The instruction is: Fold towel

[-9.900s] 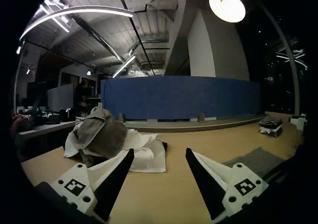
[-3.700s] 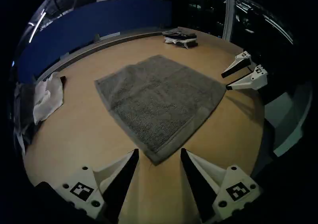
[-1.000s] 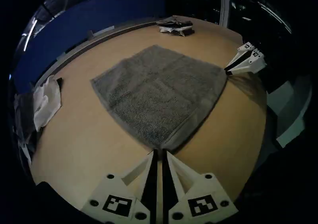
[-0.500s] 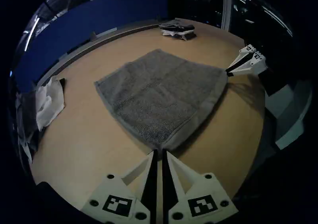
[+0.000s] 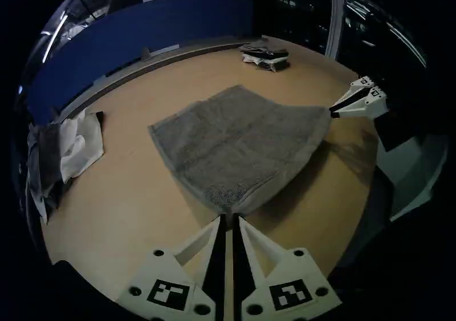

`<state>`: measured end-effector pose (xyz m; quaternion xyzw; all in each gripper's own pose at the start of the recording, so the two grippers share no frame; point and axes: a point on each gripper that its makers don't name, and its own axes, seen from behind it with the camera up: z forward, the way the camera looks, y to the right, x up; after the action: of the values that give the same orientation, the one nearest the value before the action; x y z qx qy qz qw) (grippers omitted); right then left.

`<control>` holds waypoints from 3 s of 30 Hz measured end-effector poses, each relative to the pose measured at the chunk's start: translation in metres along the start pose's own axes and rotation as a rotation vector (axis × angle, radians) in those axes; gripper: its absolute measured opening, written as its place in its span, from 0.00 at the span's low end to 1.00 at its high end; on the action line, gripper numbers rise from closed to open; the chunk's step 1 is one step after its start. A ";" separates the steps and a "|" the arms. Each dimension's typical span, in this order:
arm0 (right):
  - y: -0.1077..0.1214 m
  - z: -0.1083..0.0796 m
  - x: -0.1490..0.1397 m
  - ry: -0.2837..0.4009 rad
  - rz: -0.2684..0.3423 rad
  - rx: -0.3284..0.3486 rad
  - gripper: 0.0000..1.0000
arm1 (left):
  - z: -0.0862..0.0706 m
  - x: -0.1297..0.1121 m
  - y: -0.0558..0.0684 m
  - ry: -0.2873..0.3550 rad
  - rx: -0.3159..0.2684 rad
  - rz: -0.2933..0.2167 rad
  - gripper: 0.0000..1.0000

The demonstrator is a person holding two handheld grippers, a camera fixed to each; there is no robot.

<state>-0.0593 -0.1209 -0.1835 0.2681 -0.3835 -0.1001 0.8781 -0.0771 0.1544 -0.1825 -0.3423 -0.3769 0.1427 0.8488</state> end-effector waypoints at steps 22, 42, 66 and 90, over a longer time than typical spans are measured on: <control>0.000 -0.032 0.034 0.063 0.005 -0.010 0.08 | -0.033 0.038 -0.004 0.045 0.026 -0.039 0.07; 0.010 -0.034 0.058 0.086 0.003 -0.022 0.08 | -0.034 0.056 -0.014 0.056 0.040 -0.070 0.07; 0.052 0.025 0.088 0.026 0.041 -0.033 0.08 | 0.008 0.093 -0.061 0.057 0.075 -0.091 0.07; 0.084 0.087 0.095 -0.067 0.071 -0.018 0.08 | 0.066 0.094 -0.094 -0.010 0.079 -0.119 0.07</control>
<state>-0.0602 -0.1208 -0.0297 0.2427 -0.4211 -0.0811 0.8702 -0.0633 0.1644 -0.0349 -0.2849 -0.3949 0.1084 0.8667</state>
